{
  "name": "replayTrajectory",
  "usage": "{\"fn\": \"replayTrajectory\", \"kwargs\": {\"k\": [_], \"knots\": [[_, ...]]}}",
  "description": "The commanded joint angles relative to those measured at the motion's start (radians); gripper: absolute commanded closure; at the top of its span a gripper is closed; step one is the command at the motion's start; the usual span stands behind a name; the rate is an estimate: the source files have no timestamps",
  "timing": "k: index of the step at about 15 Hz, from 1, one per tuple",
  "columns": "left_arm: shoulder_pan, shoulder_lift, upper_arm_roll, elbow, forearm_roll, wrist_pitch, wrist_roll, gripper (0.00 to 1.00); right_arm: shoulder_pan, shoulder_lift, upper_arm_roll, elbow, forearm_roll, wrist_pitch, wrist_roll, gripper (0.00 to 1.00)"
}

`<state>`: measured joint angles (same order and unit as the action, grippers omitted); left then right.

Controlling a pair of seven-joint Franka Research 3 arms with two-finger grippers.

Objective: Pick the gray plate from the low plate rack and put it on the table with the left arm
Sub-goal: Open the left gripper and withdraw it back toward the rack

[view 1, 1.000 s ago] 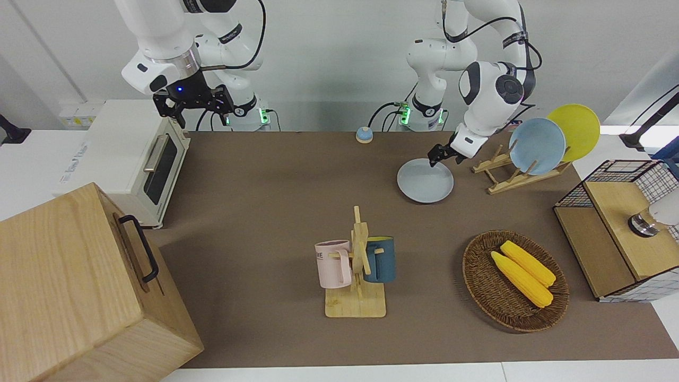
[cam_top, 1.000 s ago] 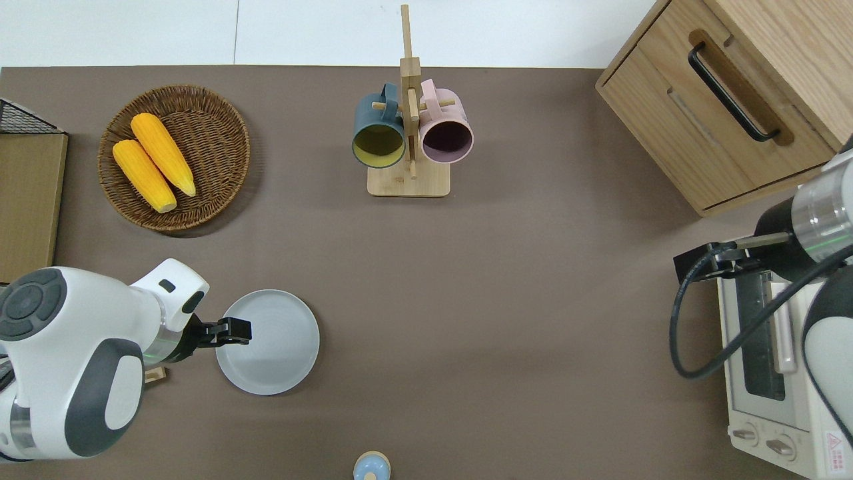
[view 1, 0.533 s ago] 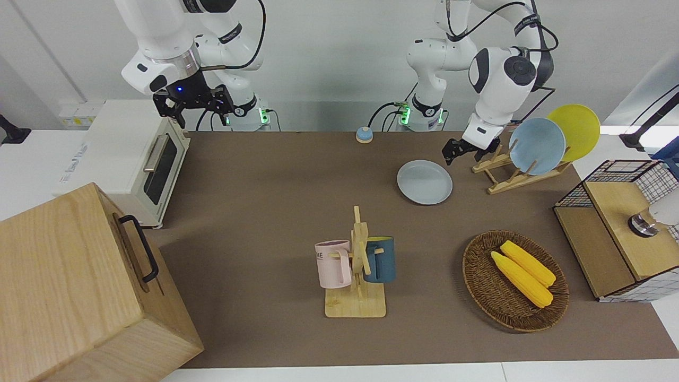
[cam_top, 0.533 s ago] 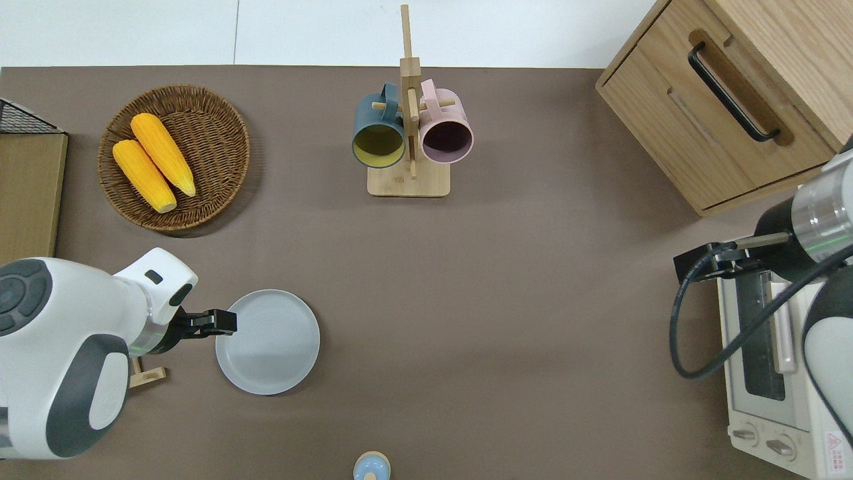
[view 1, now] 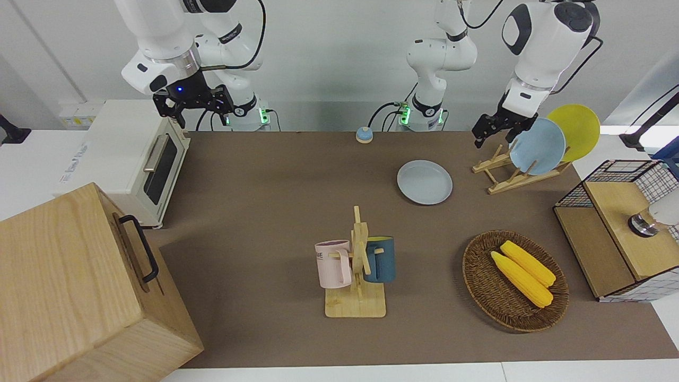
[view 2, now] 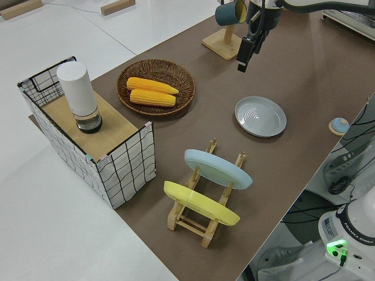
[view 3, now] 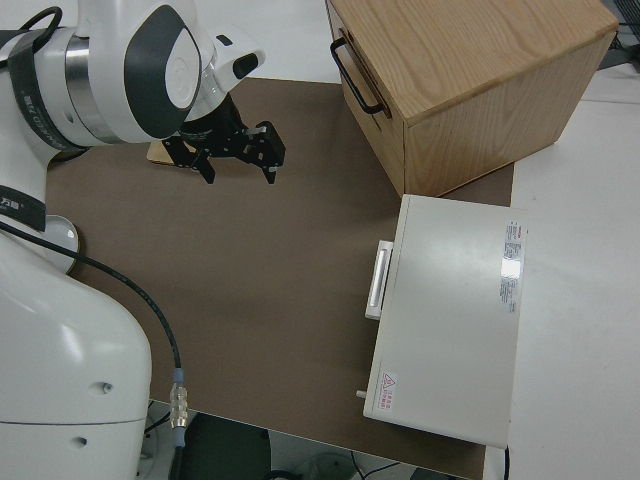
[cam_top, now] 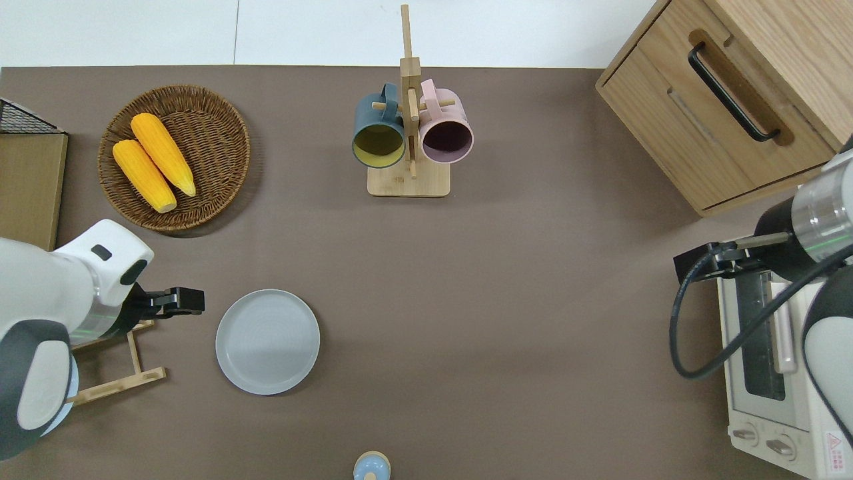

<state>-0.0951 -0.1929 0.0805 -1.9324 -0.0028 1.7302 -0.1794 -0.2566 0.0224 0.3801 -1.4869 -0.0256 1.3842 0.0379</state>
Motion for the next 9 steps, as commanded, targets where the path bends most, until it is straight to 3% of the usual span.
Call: {"fn": "replayTrajectory", "kwargs": {"k": [1, 9], "knots": [[-0.003, 0.006, -0.004, 0.093, 0.01, -0.086, 0.003, 0.0, -0.026, -0.002, 0.023, 0.01, -0.007, -0.014, 0.013, 0.017], [-0.008, 0.003, 0.001, 0.231, 0.004, -0.245, 0.116, 0.0, -0.026, -0.002, 0.023, 0.01, -0.007, -0.014, 0.013, 0.017]]}}
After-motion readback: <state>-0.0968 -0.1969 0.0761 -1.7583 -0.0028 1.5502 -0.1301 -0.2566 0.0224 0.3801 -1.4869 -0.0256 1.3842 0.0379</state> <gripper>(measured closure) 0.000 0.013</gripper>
